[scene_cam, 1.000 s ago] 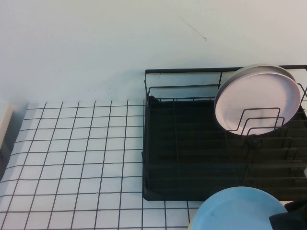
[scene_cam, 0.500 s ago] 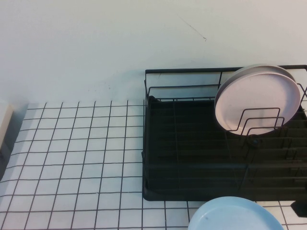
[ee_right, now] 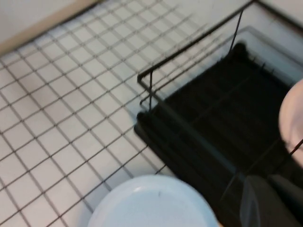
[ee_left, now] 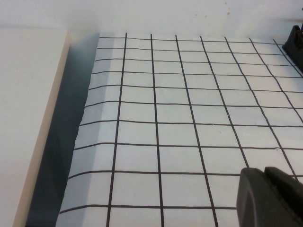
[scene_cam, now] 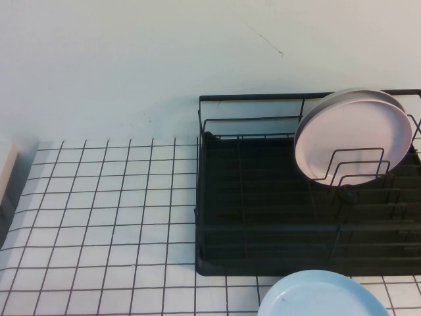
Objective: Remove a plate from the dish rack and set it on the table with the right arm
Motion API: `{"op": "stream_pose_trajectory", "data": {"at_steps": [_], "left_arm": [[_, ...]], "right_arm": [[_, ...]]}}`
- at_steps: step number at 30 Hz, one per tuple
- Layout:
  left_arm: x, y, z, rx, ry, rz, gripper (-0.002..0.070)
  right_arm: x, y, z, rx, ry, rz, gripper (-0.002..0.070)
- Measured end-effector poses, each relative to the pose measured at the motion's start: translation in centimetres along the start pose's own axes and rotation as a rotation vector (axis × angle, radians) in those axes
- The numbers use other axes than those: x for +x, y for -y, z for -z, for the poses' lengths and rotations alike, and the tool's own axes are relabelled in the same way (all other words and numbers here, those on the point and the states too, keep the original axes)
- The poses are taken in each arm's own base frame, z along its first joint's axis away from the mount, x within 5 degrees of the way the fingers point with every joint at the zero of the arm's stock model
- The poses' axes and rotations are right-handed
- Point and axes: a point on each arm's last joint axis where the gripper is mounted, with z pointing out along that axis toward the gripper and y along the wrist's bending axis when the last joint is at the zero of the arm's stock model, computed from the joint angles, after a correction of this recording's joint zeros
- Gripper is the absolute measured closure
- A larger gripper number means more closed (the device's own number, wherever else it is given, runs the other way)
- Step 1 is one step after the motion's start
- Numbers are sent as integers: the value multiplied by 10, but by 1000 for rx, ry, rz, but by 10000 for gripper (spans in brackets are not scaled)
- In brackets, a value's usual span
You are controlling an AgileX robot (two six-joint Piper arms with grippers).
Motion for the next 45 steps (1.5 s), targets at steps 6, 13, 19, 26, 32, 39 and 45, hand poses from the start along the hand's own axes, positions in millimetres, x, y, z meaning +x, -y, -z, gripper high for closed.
{"op": "stream_pose_trajectory", "data": {"at_steps": [6, 13, 19, 26, 32, 39, 45], "left_arm": [[0, 0, 0, 0, 0, 0, 678], [0, 0, 0, 0, 0, 0, 678], [0, 0, 0, 0, 0, 0, 678], [0, 0, 0, 0, 0, 0, 678], [0, 0, 0, 0, 0, 0, 678], [0, 0, 0, 0, 0, 0, 678], [0, 0, 0, 0, 0, 0, 678]], "right_arm": [[1, -42, 52, 110, 221, 122, 677], [6, -64, 72, 121, 322, 162, 678], [9, -77, 76, 36, 334, 160, 678], [25, -75, 72, 43, 157, 210, 678], [30, -66, 72, 136, 87, 215, 678], [23, -48, 68, 308, 213, 195, 678], [49, -12, 44, 628, 351, 152, 678]]}}
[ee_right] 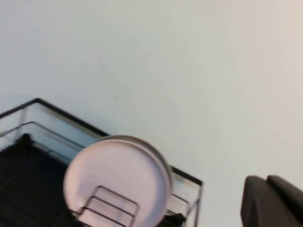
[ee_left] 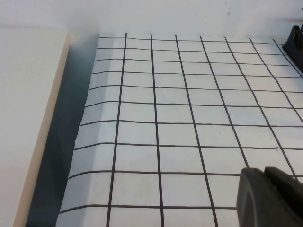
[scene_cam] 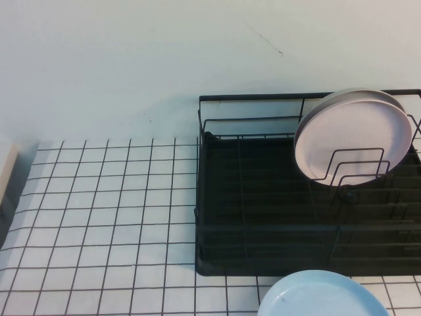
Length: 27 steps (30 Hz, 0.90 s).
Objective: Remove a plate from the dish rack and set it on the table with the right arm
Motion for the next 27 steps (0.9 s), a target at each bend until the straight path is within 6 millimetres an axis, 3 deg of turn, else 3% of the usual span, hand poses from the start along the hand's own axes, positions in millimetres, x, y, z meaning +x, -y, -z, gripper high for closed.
{"op": "stream_pose_trajectory", "data": {"at_steps": [4, 10, 15, 20, 27], "left_arm": [[0, 0, 0, 0, 0, 0, 678], [0, 0, 0, 0, 0, 0, 678], [0, 0, 0, 0, 0, 0, 678], [0, 0, 0, 0, 0, 0, 678], [0, 0, 0, 0, 0, 0, 678]], "right_arm": [[39, -1, -2, 171, 35, -36, 678], [125, -29, -4, 216, -136, -137, 678], [170, -45, -2, 238, -236, -180, 678], [183, -50, 1, 225, -324, -233, 678], [183, -49, 2, 233, -348, -189, 678]]}}
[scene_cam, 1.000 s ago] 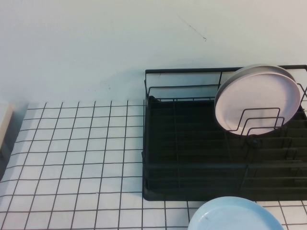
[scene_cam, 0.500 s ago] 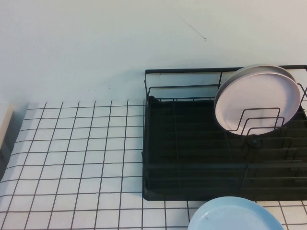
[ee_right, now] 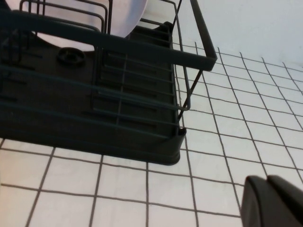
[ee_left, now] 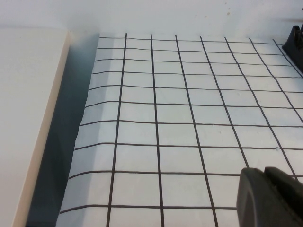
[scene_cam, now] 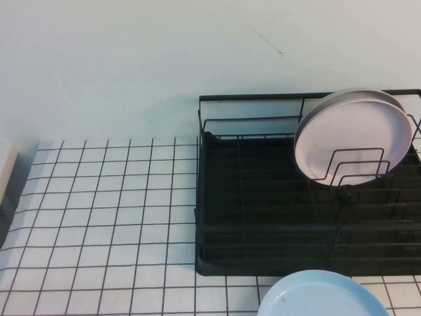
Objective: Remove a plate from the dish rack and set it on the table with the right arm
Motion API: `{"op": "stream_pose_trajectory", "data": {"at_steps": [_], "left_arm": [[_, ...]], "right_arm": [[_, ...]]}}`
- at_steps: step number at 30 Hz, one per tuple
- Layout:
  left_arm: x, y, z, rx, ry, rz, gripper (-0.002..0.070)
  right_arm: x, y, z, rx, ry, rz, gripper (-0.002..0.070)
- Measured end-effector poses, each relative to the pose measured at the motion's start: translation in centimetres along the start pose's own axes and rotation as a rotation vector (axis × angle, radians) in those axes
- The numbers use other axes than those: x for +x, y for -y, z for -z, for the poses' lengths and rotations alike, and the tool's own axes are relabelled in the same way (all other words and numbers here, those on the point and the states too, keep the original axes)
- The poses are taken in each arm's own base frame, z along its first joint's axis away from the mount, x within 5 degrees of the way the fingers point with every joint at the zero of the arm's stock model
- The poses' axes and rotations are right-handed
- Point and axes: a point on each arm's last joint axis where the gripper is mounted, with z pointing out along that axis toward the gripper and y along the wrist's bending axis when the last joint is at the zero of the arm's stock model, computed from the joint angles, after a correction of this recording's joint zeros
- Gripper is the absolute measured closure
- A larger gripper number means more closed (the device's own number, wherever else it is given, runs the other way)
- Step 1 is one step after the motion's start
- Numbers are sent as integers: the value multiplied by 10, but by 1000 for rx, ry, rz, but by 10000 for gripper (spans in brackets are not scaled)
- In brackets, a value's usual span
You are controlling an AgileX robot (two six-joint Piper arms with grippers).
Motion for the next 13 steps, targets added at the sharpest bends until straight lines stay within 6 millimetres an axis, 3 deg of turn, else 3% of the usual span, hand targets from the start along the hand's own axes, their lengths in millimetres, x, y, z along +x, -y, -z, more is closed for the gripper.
{"op": "stream_pose_trajectory", "data": {"at_steps": [13], "left_arm": [[0, 0, 0, 0, 0, 0, 678]], "right_arm": [[0, 2, 0, 36, -11, 12, 678]]}}
